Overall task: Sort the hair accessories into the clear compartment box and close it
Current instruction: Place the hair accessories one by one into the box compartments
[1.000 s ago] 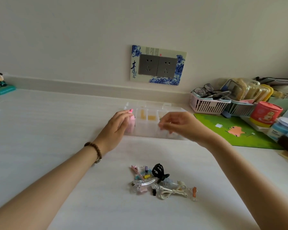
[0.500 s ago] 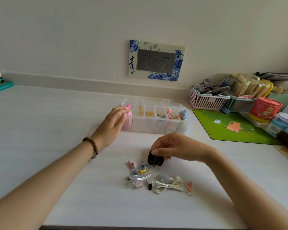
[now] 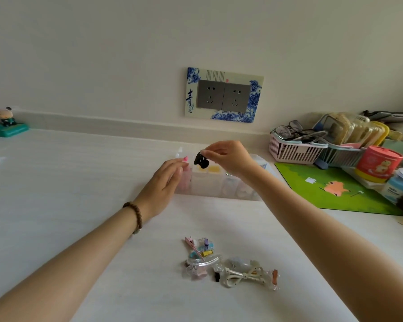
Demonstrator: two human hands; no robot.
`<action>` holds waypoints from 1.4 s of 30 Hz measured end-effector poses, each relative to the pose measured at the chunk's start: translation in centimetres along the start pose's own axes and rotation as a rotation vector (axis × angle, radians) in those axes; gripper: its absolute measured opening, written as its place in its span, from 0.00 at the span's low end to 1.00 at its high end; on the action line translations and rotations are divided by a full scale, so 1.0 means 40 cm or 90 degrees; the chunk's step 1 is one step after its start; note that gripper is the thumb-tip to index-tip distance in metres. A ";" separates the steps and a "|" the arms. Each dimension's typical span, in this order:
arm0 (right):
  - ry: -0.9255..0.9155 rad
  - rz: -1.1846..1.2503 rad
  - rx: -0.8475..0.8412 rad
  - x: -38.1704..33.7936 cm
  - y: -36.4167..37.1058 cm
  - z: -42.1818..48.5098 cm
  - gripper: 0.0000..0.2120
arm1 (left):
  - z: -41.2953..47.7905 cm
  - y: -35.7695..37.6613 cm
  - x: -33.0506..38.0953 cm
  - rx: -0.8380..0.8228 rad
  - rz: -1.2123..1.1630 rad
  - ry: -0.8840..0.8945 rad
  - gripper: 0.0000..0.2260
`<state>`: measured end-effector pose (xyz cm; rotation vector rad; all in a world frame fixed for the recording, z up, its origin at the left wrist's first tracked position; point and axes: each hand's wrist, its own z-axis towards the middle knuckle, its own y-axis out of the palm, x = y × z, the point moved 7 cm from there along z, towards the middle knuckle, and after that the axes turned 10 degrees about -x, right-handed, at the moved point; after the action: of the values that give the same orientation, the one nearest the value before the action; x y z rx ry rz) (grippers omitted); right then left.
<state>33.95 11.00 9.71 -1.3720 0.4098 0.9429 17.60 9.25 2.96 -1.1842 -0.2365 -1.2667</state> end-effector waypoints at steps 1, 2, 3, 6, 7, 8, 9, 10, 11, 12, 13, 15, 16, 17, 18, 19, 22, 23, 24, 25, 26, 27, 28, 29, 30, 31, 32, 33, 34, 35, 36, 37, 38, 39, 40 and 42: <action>0.008 -0.038 -0.020 0.007 0.014 0.014 0.10 | 0.001 0.001 -0.001 -0.002 0.003 0.000 0.17; 0.017 -0.077 -0.035 0.016 0.024 0.026 0.10 | 0.001 0.002 -0.003 -0.004 0.006 -0.002 0.18; 0.023 -0.110 -0.044 0.022 0.031 0.033 0.10 | 0.002 0.003 -0.004 -0.005 0.012 -0.004 0.18; 0.012 -0.193 -0.030 0.020 0.034 0.034 0.13 | 0.001 0.006 -0.006 -0.011 0.013 -0.016 0.19; -0.001 -0.206 -0.017 0.013 0.031 0.026 0.13 | 0.001 0.007 -0.007 -0.013 0.010 -0.021 0.20; -0.019 -0.202 -0.007 0.001 0.026 0.012 0.13 | 0.000 0.007 -0.005 -0.015 0.010 -0.022 0.20; -0.037 -0.181 -0.003 -0.011 0.021 -0.007 0.12 | 0.000 0.007 -0.003 -0.015 0.012 -0.022 0.20; -0.052 -0.147 -0.007 -0.022 0.018 -0.031 0.10 | 0.000 0.006 -0.002 -0.012 0.012 -0.019 0.20; -0.064 -0.103 -0.023 -0.032 0.018 -0.058 0.08 | 0.000 0.006 0.001 -0.007 0.011 -0.012 0.20; -0.071 -0.056 -0.056 -0.038 0.023 -0.090 0.07 | 0.001 0.005 0.003 -0.001 0.009 -0.003 0.20; -0.071 -0.011 -0.112 -0.040 0.035 -0.122 0.07 | 0.002 0.005 0.003 0.005 0.008 0.005 0.21; -0.052 0.035 -0.258 -0.033 0.073 -0.192 0.08 | 0.001 0.005 0.003 0.017 0.004 0.009 0.20; -0.044 0.021 -0.321 -0.025 0.092 -0.224 0.08 | 0.001 0.005 0.003 0.020 0.007 0.015 0.19; -0.043 -0.004 -0.366 -0.020 0.107 -0.253 0.08 | 0.002 0.004 0.003 0.020 0.012 0.020 0.20; -0.046 -0.025 -0.395 -0.016 0.119 -0.277 0.08 | 0.002 0.005 0.004 0.015 0.017 0.024 0.21; -0.051 -0.035 -0.411 -0.016 0.126 -0.296 0.09 | 0.003 0.005 0.004 0.011 0.019 0.026 0.22; -0.068 -0.056 -0.431 -0.026 0.146 -0.327 0.12 | 0.004 0.004 -0.001 0.005 0.012 0.019 0.25; -0.080 -0.066 -0.439 -0.034 0.157 -0.333 0.13 | 0.003 0.004 -0.002 0.001 0.012 0.015 0.24; -0.092 -0.078 -0.448 -0.042 0.169 -0.336 0.14 | 0.002 0.004 -0.001 -0.003 0.014 0.012 0.23; -0.101 -0.091 -0.455 -0.049 0.183 -0.339 0.15 | 0.002 0.005 -0.003 -0.005 0.016 0.009 0.21; -0.104 -0.107 -0.458 -0.054 0.195 -0.340 0.15 | 0.000 0.005 -0.003 -0.006 0.018 0.007 0.20; -0.103 -0.123 -0.456 -0.057 0.204 -0.340 0.16 | 0.000 0.005 -0.004 -0.006 0.017 0.005 0.20; -0.101 -0.136 -0.449 -0.058 0.210 -0.339 0.15 | -0.001 0.004 -0.003 -0.005 0.016 0.005 0.21; -0.100 -0.142 -0.438 -0.058 0.212 -0.337 0.15 | -0.001 0.004 -0.003 -0.004 0.015 0.006 0.22; -0.099 -0.143 -0.427 -0.057 0.211 -0.333 0.14 | -0.001 0.005 -0.003 -0.004 0.016 0.005 0.23; -0.098 -0.144 -0.417 -0.055 0.210 -0.329 0.14 | -0.001 0.005 -0.002 -0.005 0.018 0.004 0.22; -0.096 -0.147 -0.406 -0.052 0.208 -0.325 0.14 | -0.001 0.005 -0.002 -0.004 0.020 0.003 0.21; -0.095 -0.154 -0.397 -0.046 0.207 -0.321 0.14 | -0.001 0.005 -0.003 -0.002 0.020 0.002 0.21; -0.093 -0.165 -0.387 -0.041 0.206 -0.318 0.14 | 0.000 0.005 -0.003 -0.001 0.018 0.004 0.20; -0.094 -0.172 -0.378 -0.037 0.205 -0.314 0.15 | 0.000 0.006 -0.002 0.001 0.017 0.007 0.21; -0.096 -0.173 -0.368 -0.034 0.204 -0.310 0.15 | 0.000 0.006 0.000 0.002 0.017 0.011 0.22; -0.099 -0.165 -0.357 -0.033 0.202 -0.306 0.15 | 0.000 0.006 0.000 0.004 0.018 0.013 0.22; -0.101 -0.153 -0.345 -0.031 0.200 -0.301 0.15 | 0.000 0.006 0.000 0.005 0.018 0.012 0.22; -0.103 -0.134 -0.333 -0.028 0.197 -0.295 0.14 | 0.000 0.007 -0.001 0.004 0.018 0.009 0.20; -0.106 -0.110 -0.320 -0.026 0.191 -0.290 0.13 | 0.000 0.006 -0.001 0.004 0.018 0.006 0.18; -0.101 -0.048 -0.293 -0.020 0.176 -0.280 0.11 | -0.001 0.006 -0.001 0.005 0.019 0.005 0.16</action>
<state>31.09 -0.34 3.50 -1.6972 0.0156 1.1167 17.77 9.21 2.81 -1.1719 -0.2169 -1.2428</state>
